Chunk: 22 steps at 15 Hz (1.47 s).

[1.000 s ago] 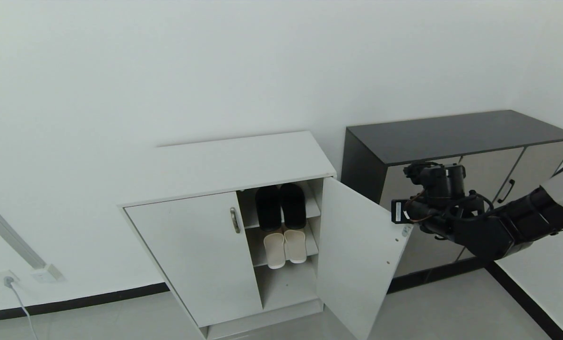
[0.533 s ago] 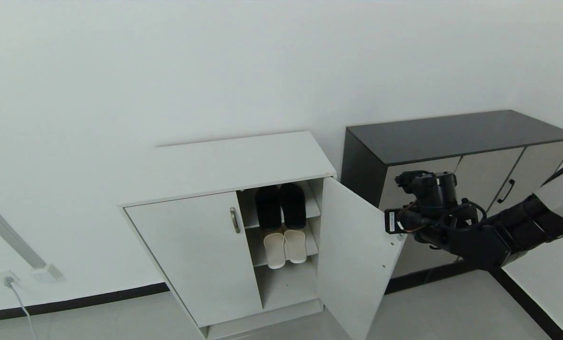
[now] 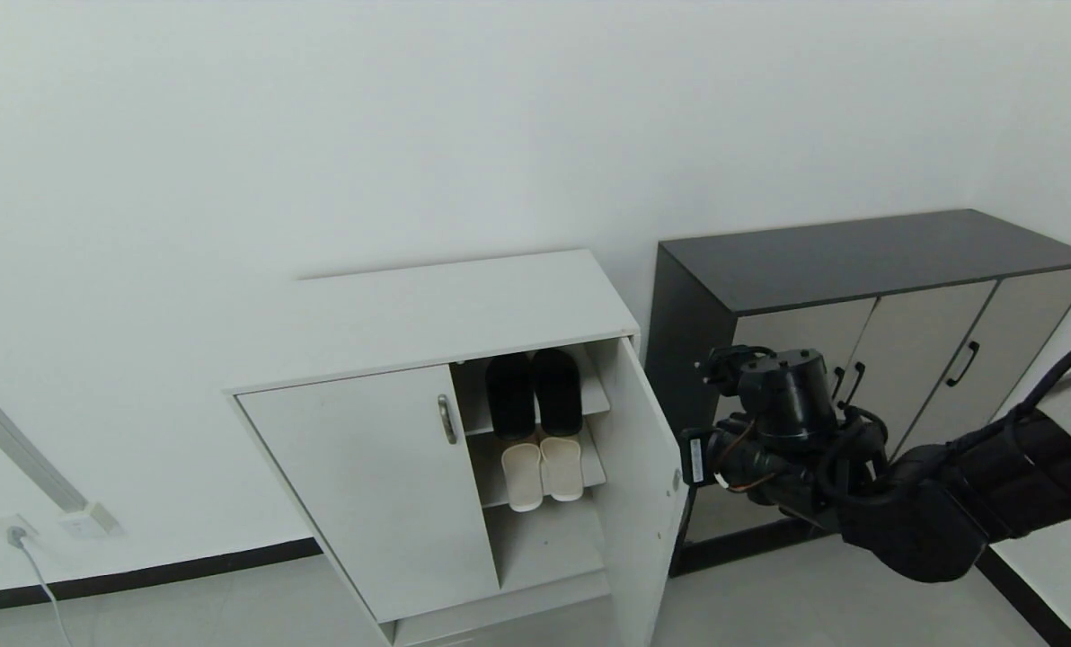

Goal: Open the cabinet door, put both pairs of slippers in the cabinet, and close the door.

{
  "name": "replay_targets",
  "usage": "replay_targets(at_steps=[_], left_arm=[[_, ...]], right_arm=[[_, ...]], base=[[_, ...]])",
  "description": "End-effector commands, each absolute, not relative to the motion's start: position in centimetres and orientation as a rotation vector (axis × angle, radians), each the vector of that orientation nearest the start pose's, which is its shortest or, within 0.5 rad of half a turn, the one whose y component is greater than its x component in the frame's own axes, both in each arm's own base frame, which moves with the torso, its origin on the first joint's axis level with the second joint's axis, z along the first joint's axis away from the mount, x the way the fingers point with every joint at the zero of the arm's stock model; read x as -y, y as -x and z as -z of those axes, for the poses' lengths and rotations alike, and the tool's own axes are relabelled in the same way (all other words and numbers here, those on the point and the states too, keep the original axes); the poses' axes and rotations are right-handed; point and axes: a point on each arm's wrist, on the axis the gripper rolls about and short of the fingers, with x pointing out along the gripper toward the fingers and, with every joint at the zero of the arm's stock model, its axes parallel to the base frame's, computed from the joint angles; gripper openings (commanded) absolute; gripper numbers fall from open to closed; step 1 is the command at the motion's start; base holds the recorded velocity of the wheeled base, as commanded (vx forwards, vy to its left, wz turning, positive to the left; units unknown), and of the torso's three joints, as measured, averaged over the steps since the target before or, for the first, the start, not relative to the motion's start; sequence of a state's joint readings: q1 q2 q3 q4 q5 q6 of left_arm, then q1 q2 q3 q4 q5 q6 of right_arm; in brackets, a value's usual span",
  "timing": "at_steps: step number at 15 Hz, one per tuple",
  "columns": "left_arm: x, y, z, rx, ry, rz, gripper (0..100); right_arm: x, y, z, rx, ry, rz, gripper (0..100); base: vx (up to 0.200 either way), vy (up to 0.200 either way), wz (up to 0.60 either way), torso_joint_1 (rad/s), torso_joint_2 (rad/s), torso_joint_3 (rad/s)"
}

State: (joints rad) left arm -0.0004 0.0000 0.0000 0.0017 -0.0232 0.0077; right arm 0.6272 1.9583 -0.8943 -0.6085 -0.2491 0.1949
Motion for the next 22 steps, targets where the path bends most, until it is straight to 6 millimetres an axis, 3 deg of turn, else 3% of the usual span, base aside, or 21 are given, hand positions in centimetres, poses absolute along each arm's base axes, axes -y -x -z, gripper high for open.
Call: replay_targets(at_steps=[1, 7, 10, 15, 22], left_arm=[[0.1, 2.3, -7.5, -0.001, -0.008, 0.023, 0], [0.1, 2.3, -7.5, -0.001, -0.008, 0.023, 0], [0.1, 2.3, -7.5, -0.001, -0.008, 0.023, 0], [0.1, 2.3, -7.5, -0.001, -0.008, 0.023, 0], [0.0, 2.3, -7.5, -0.003, -0.008, 0.021, 0]], right_arm=[[-21.0, -27.5, -13.4, -0.409, -0.008, -0.374, 0], [-22.6, -23.7, -13.6, -0.405, 0.021, -0.480, 0], [-22.8, -23.6, -13.4, -0.395, 0.028, -0.493, 0], [-22.6, -23.3, -12.7, -0.421, 0.038, -0.503, 0], [-21.6, -23.2, -12.1, -0.433, 0.075, -0.493, 0]], base=[[0.000, 0.000, 0.00, 0.000, 0.00, 0.000], [0.000, 0.000, 0.00, 0.000, 0.00, 0.000], [0.000, 0.000, 0.00, 0.000, 0.00, 0.000], [0.000, 0.000, 0.60, 0.001, 0.00, 0.001], [0.000, 0.000, 0.00, 0.000, 0.00, 0.000]])
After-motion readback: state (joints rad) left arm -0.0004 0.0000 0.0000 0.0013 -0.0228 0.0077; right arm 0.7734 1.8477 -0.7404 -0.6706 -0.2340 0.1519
